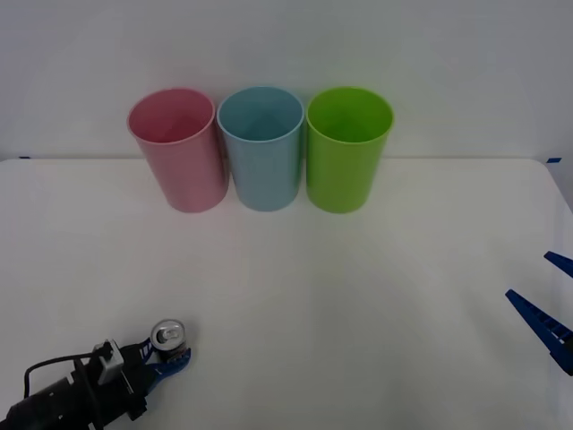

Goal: Grasp the object on the table and drop it into the matching bin: aluminum can to the light blue bin, PET bottle to the pink bin.

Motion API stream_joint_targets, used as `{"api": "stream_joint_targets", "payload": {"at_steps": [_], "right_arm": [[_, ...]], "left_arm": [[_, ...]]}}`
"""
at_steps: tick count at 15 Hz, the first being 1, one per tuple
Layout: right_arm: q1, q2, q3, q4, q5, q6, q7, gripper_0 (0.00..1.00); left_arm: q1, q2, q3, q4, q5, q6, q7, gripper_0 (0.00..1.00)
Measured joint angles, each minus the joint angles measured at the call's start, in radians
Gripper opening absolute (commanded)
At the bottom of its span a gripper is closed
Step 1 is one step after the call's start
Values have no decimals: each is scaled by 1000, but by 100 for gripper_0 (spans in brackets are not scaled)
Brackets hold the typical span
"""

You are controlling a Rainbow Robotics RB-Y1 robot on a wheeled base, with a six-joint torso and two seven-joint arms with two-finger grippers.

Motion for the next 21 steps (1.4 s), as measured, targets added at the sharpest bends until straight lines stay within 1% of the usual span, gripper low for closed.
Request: {"api": "stream_joint_targets", "payload": {"at_steps": [2, 11, 13, 16, 18, 21], "right_arm": [[0, 0, 0, 0, 0, 0, 0, 100], [0, 0, 0, 0, 0, 0, 0, 100], [0, 0, 0, 0, 0, 0, 0, 100], [0, 0, 0, 0, 0, 0, 0, 100], [0, 0, 0, 0, 0, 0, 0, 100], [0, 0, 0, 0, 0, 0, 0, 100]], "left_arm": [[4, 6, 5, 0, 20, -4, 2, 0], [18, 80, 5, -13, 132, -22, 38, 0], [37, 84, 5, -54, 176, -17, 65, 0], [96, 84, 5, -180, 229, 27, 140, 0], [126, 84, 5, -246, 279, 57, 155, 0], [139, 84, 5, -299, 349, 76, 175, 0]]}}
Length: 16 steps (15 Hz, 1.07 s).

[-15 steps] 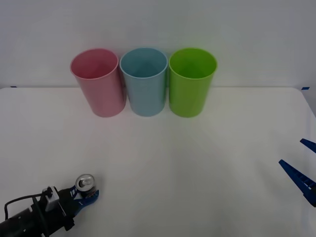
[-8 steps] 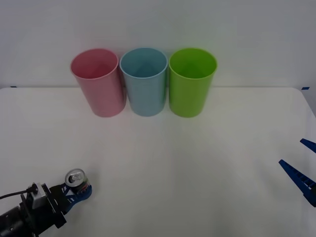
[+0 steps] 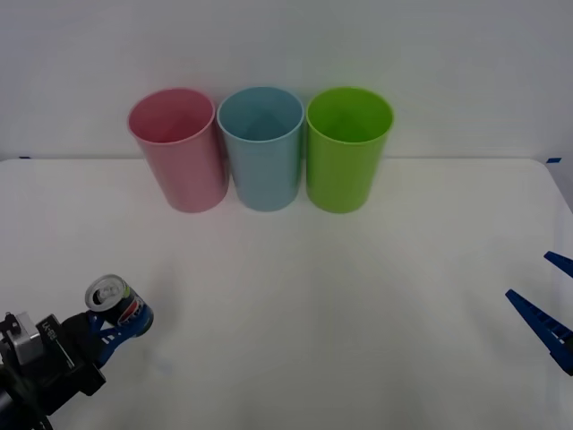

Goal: Grasp the object on the table and drop it into the matching bin: aluminum can to the light blue bin, PET bottle to the pink bin.

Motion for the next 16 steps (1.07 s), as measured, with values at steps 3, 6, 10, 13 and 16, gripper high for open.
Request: {"api": "stream_joint_targets", "payload": {"at_steps": [3, 6, 10, 13, 16], "right_arm": [[0, 0, 0, 0, 0, 0, 0, 100], [0, 0, 0, 0, 0, 0, 0, 100], [0, 0, 0, 0, 0, 0, 0, 100], [0, 0, 0, 0, 0, 0, 0, 100], [0, 0, 0, 0, 0, 0, 0, 100]], "left_arm": [[-1, 0, 2, -36, 59, 23, 18, 0], [0, 0, 16, -101, 91, 92, 50, 0], [-7, 0, 35, -218, 71, 211, 174, 0], [-48, 1, 38, -282, 24, 297, 280, 0], [-127, 2, 22, -294, -51, 364, 364, 0]]}}
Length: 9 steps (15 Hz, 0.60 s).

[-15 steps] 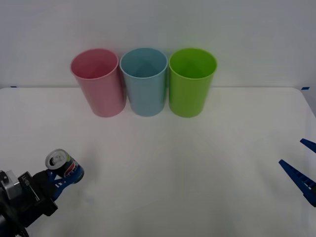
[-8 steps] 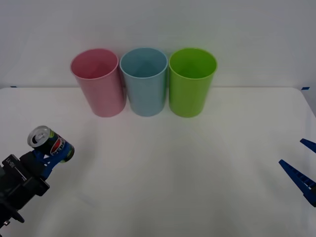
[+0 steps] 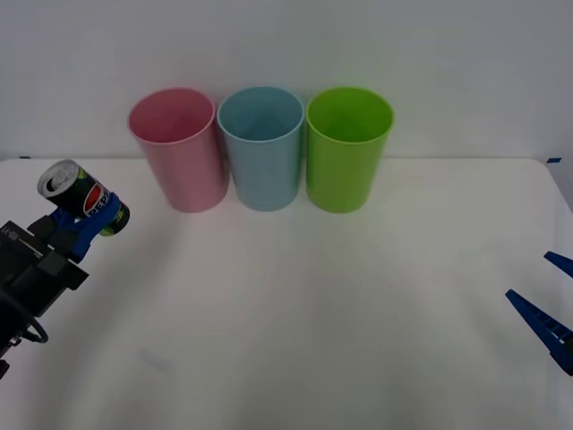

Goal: Grasp the object on the table and drop it into the matching bin: aluminum can to the light blue bin, PET bottle to the pink bin.

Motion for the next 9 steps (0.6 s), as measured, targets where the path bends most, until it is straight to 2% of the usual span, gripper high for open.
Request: {"api": "stream_joint_targets", "payload": {"at_steps": [5, 9], "right_arm": [[0, 0, 0, 0, 0, 0, 0, 100], [0, 0, 0, 0, 0, 0, 0, 100]], "left_arm": [[-123, -1, -76, 1, -72, 132, 56, 0], [-242, -1, -145, 19, -211, 218, 191, 0]]}}
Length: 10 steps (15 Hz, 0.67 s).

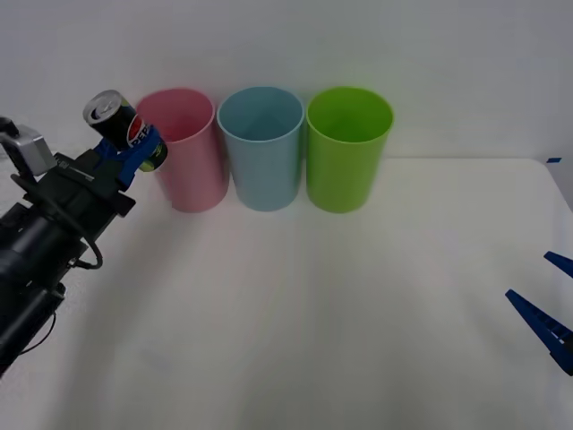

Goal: Grasp the object on the table and drop it into the matching bin: aluminum can to the light blue bin, PET bottle to the pink bin.

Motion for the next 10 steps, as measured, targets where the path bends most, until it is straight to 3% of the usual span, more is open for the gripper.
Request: {"api": "stream_joint_targets", "payload": {"at_steps": [10], "right_arm": [[0, 0, 0, 0, 0, 0, 0, 100]], "left_arm": [[-410, 0, -85, 380, -68, 42, 5, 0]]}}
